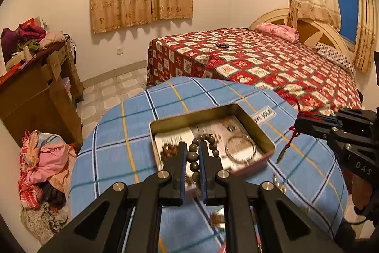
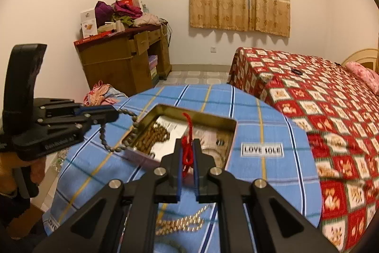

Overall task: Organize jewelry
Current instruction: 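Lower the grey beads into the tin with the left tool while the right tool drops the red cord in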

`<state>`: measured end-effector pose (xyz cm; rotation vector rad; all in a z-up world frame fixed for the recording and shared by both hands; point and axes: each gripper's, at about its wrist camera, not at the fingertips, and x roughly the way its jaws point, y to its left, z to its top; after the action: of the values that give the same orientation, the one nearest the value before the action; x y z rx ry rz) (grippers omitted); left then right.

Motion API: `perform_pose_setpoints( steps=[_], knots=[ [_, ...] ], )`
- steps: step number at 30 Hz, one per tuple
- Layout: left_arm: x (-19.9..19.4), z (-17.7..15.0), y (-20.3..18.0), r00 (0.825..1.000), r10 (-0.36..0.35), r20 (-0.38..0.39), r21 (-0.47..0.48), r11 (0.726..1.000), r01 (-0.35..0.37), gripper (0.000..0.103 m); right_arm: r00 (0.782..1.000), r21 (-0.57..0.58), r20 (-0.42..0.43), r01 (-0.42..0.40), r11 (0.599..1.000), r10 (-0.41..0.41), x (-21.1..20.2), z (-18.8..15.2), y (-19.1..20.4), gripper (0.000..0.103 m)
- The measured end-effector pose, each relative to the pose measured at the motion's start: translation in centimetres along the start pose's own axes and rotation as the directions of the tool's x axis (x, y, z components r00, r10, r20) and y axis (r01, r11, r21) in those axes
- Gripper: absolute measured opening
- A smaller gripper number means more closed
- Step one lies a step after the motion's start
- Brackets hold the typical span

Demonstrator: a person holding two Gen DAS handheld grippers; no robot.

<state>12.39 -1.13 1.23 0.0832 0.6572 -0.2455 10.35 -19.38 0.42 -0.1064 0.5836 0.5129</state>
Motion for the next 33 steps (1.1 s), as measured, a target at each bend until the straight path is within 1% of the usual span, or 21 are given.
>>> perform_pose_setpoints(
  steps=[5,10,17,22,23,24,25,26,27,28,29,31,33],
  knots=[
    [2.5,1.0,0.7,0.999,0.038,-0.007,-0.014,0.999,-0.038,0.009,1.000,-0.009,-0.013,-0.002,1.000,0.001,2.5,1.5,-0.7,0.010],
    [5.0,1.0,0.5,0.998,0.045,-0.036,-0.017,0.999,-0.046,0.009,0.999,-0.012,-0.045,0.025,1.000,-0.025,5.5,1.7,-1.3,0.010],
    [6.2,0.4,0.3,0.997,0.041,-0.059,-0.019,0.999,-0.042,0.009,0.995,-0.009,-0.093,0.039,0.999,-0.040,8.6,1.2,-2.0,0.010],
    [6.5,0.4,0.6,0.997,0.036,-0.069,-0.032,0.999,-0.038,0.010,0.992,-0.014,-0.120,0.041,0.999,-0.043,9.4,0.9,-2.0,0.010],
    [6.6,0.4,0.6,0.997,0.041,-0.073,-0.027,0.999,-0.043,0.010,0.992,-0.011,-0.121,0.041,0.999,-0.042,9.4,0.9,-2.0,0.012],
    [6.7,0.4,0.5,0.996,0.041,-0.079,-0.022,0.999,-0.043,0.013,0.991,-0.010,-0.123,0.043,0.999,-0.044,9.5,0.8,-1.9,0.014],
    [6.8,0.4,0.4,0.996,0.043,-0.084,-0.016,0.999,-0.044,0.028,0.991,-0.011,-0.128,0.045,0.999,-0.046,9.6,0.8,-1.9,0.021],
    [6.8,0.3,0.4,0.995,0.056,-0.081,-0.021,0.998,-0.057,0.044,0.990,-0.012,-0.131,0.048,0.999,-0.049,9.6,0.7,-1.8,0.036],
    [6.7,0.3,0.4,0.995,0.074,-0.069,-0.027,0.997,-0.076,0.082,0.990,-0.012,-0.129,0.052,0.999,-0.053,9.5,0.7,-1.9,0.043],
    [6.5,0.3,0.6,0.995,0.088,-0.053,-0.033,0.995,-0.090,0.095,0.991,-0.009,-0.125,0.053,0.999,-0.054,9.5,0.7,-2.0,0.056],
    [6.1,0.3,0.7,0.994,0.100,-0.032,-0.045,0.994,-0.102,0.095,0.991,-0.004,-0.119,0.055,0.998,-0.055,9.4,0.6,-2.0,0.060],
    [6.1,0.3,1.0,0.995,0.082,-0.047,-0.059,0.995,-0.085,0.095,0.992,0.002,-0.113,0.064,0.998,-0.063,9.1,0.5,-2.1,0.060],
    [6.1,0.2,0.9,0.994,0.101,-0.046,-0.049,0.993,-0.103,0.095,0.991,0.005,-0.116,0.067,0.998,-0.066,9.1,0.3,-2.1,0.060]
  ],
)
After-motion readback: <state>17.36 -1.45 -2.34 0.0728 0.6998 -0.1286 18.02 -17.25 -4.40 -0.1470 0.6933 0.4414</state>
